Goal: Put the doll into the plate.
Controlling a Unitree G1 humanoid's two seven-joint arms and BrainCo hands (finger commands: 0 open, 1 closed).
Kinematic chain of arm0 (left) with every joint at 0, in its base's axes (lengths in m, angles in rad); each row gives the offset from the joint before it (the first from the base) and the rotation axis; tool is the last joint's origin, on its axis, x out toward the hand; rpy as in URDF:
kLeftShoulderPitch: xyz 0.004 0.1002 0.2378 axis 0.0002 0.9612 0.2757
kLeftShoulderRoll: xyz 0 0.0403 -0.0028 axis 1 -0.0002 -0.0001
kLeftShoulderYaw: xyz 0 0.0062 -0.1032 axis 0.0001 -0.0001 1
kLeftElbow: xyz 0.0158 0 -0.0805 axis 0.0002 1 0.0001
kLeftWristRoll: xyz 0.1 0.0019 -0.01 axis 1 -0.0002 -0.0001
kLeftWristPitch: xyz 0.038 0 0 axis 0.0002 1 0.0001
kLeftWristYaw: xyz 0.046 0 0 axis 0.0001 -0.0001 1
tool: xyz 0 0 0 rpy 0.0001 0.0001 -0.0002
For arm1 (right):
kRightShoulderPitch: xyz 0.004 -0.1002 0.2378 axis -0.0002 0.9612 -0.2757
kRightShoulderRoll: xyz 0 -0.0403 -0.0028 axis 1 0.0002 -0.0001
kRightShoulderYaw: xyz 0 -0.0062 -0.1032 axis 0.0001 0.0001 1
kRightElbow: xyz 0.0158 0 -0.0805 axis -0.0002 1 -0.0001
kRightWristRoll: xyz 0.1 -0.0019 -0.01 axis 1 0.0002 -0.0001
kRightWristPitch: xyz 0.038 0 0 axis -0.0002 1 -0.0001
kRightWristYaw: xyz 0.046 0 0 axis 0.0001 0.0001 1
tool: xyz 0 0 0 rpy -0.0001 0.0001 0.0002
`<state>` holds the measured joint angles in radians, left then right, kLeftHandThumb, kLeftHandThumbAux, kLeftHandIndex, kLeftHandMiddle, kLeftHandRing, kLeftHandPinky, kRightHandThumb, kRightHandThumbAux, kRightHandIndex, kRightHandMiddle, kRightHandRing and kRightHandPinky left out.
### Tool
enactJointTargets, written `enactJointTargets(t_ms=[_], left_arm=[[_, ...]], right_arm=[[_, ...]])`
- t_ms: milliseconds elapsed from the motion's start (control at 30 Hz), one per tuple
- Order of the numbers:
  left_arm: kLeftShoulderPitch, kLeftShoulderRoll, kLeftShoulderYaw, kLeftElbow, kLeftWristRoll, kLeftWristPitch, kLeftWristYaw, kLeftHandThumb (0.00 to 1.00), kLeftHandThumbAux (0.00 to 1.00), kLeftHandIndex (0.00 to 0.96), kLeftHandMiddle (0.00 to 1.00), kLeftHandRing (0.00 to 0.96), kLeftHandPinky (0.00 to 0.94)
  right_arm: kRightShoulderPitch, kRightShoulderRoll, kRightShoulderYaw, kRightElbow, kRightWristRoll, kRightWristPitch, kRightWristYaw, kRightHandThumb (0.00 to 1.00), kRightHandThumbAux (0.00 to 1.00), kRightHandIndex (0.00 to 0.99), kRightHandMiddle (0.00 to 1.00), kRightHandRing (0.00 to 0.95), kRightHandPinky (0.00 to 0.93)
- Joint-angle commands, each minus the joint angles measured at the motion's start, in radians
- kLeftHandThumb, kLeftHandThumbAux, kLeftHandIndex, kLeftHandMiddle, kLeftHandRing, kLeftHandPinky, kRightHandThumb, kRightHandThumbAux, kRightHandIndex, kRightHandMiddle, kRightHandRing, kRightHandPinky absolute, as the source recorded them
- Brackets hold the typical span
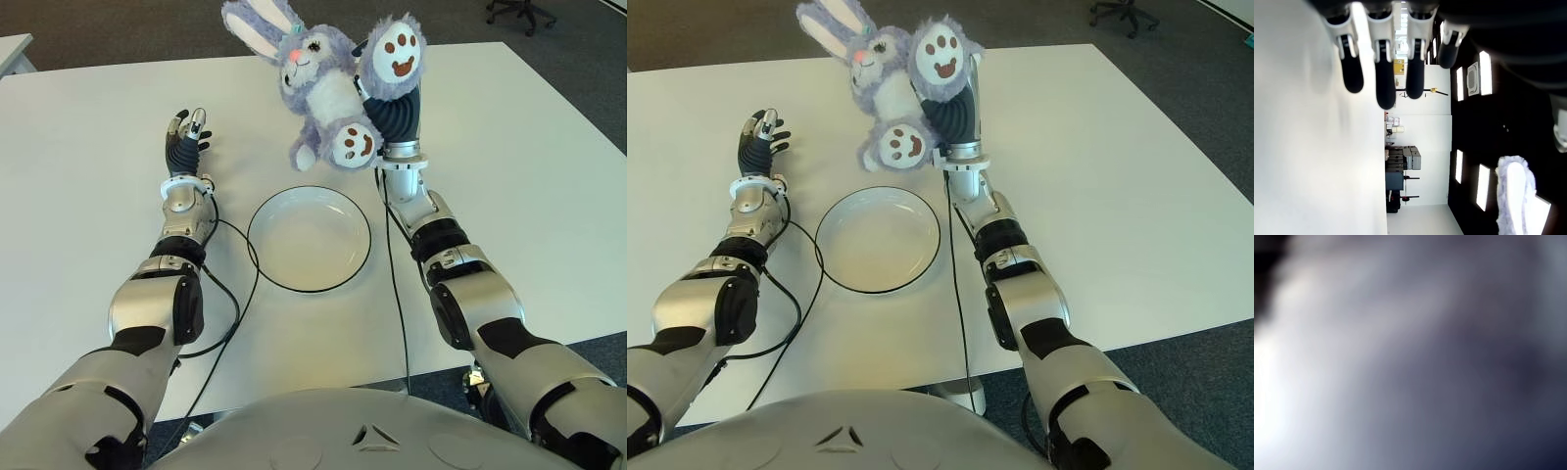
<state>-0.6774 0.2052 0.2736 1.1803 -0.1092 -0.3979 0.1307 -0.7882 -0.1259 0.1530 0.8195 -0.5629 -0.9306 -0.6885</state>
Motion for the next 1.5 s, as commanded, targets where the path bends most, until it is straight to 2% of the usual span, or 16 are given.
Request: enactJointTargets(t_ms=[33,133,600,900,1167,1500], left_arm=[[0.082,-0.037,0.007,0.063,-0.008,0.06,-0.012,0.0,0.41,0.135,0.256,0.305,0.351],[0.081,-0.037,0.007,0.063,-0.008,0.061,-0.009,0.0,0.407,0.134,0.258,0.3,0.326],[0.082,-0.039,0.014,0.062,-0.005,0.058,-0.016,0.0,0.407,0.128,0.256,0.301,0.356],[0.081,-0.042,0.016,0.062,-0.001,0.058,-0.01,0.0,0.414,0.129,0.254,0.289,0.31],[0.08,-0.042,0.015,0.062,0.002,0.058,-0.006,0.0,0.403,0.126,0.258,0.302,0.349],[0.079,-0.044,0.017,0.063,0.001,0.061,0.001,0.0,0.404,0.126,0.259,0.286,0.284]], right_arm=[[0.02,0.005,0.016,-0.031,-0.033,0.018,-0.025,0.705,0.717,0.439,0.862,0.873,0.872],[0.028,0.005,0.024,-0.041,-0.04,0.016,-0.024,0.706,0.718,0.439,0.862,0.873,0.875],[0.038,0.009,0.055,-0.059,-0.066,-0.008,-0.044,0.704,0.718,0.439,0.866,0.876,0.867],[0.051,0.027,0.067,-0.027,-0.028,-0.057,-0.015,0.709,0.716,0.439,0.872,0.877,0.881],[0.043,0.037,0.07,0.009,-0.027,-0.105,-0.012,0.714,0.714,0.44,0.874,0.887,0.894],[0.036,0.045,0.079,0.039,-0.044,-0.143,-0.025,0.712,0.712,0.44,0.892,0.896,0.898]])
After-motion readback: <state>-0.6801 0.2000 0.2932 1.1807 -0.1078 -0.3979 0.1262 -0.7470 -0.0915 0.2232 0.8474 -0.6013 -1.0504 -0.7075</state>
